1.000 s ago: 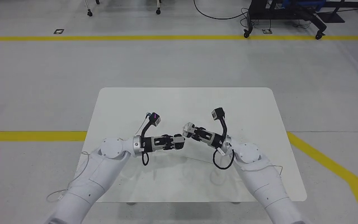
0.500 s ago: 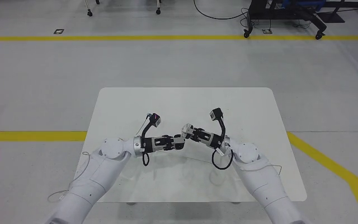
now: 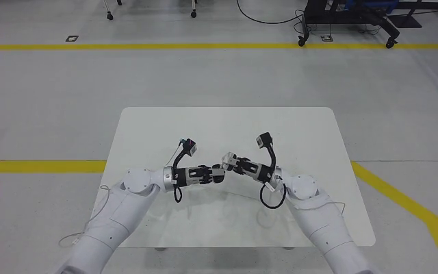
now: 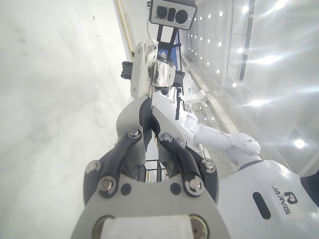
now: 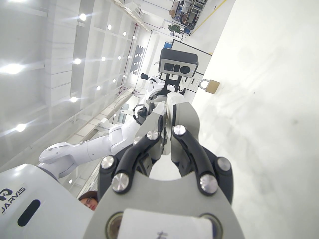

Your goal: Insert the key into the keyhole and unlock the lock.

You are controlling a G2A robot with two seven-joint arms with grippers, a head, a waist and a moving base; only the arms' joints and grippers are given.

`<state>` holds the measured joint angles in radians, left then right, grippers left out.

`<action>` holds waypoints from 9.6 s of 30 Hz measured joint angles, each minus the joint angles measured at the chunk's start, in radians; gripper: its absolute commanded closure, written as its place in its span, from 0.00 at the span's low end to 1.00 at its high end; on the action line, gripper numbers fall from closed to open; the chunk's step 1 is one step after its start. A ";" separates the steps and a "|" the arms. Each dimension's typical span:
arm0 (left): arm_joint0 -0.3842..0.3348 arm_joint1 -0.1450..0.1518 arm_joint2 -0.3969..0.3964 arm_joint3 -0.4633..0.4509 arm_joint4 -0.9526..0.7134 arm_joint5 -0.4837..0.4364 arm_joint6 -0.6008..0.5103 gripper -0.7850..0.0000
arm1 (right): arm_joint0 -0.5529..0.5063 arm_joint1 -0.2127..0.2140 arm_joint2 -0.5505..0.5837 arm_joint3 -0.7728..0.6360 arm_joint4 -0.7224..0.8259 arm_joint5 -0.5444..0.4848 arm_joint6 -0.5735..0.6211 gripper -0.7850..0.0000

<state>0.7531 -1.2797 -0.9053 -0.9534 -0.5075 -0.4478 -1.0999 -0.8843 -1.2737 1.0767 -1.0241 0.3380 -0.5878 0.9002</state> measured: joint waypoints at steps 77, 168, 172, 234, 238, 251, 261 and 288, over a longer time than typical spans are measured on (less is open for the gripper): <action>-0.013 -0.034 -0.036 0.080 -0.049 -0.018 -0.090 0.76 | -0.007 0.010 0.000 -0.019 -0.032 0.016 0.005 1.00; -0.028 -0.040 -0.050 0.111 0.001 0.021 -0.236 1.00 | 0.035 0.047 0.020 0.055 0.071 0.026 0.296 0.69; -0.035 -0.046 -0.038 0.126 0.000 0.022 -0.234 1.00 | 0.039 0.046 0.010 0.059 0.067 0.025 0.307 0.72; -0.041 -0.040 -0.042 0.098 0.099 -0.004 -0.186 0.00 | 0.034 0.081 -0.023 0.022 0.025 -0.001 0.331 1.00; -0.034 -0.010 -0.115 0.073 0.092 -0.005 -0.207 0.00 | 0.021 0.100 0.027 0.026 0.035 -0.035 0.298 1.00; 0.015 0.086 -0.360 -0.056 0.185 0.035 -0.219 0.00 | -0.039 0.152 0.201 0.002 0.073 -0.105 0.219 1.00; 0.078 0.124 -0.459 -0.143 0.337 -0.065 -0.093 0.00 | -0.039 0.152 0.201 0.002 0.073 -0.104 0.219 1.00; 0.027 0.155 -0.271 -0.188 1.263 0.152 0.044 0.29 | -0.039 0.152 0.201 0.002 0.073 -0.104 0.219 1.00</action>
<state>0.7803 -1.1251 -1.1764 -1.1418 0.7554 -0.2958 -1.0559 -0.9237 -1.1218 1.2776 -1.0225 0.4106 -0.6923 1.1192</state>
